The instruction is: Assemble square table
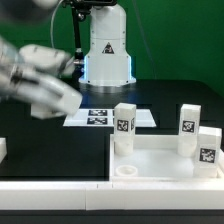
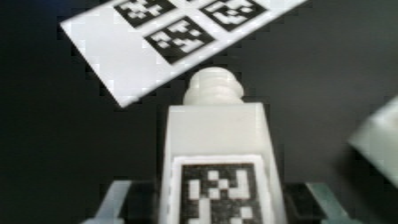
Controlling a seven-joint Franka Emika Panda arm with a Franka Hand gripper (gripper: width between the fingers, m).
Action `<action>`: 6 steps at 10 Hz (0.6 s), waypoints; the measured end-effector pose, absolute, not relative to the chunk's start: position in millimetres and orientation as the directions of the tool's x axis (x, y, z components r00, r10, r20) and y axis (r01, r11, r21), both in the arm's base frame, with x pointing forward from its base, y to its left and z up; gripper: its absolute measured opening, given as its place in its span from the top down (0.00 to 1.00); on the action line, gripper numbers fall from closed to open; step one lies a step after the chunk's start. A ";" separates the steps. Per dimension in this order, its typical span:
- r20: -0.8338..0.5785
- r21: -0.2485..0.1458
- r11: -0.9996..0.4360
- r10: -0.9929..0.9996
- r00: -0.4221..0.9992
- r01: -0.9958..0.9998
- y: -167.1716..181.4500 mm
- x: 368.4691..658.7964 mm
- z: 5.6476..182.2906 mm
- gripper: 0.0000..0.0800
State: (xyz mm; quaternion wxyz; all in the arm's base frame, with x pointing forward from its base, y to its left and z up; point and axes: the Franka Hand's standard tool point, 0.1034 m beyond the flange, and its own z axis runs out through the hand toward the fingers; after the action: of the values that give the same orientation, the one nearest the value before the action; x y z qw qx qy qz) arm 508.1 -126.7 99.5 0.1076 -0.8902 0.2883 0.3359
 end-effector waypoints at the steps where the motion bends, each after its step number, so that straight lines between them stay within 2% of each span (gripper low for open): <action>1: -0.634 0.007 -0.804 -0.464 0.619 -0.595 -126.6 500.3 90.2 0.65; 3: -0.535 -0.008 -0.810 -0.493 0.687 -0.587 -124.6 514.7 88.9 0.65; 4: -0.434 -0.005 -0.814 -0.522 0.734 -0.581 -114.8 533.3 90.5 0.65; 6: -0.310 -0.026 -0.828 -0.526 0.792 -0.560 -81.4 577.7 119.7 0.65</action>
Offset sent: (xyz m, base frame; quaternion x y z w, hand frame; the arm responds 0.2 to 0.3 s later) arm 0.0344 0.0320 -0.0126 -0.0130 0.3173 -0.0580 0.9464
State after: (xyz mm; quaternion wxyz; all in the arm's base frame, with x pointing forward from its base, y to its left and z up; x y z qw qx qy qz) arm 577.7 -81.4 119.7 0.0582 -0.9448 0.2872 0.1466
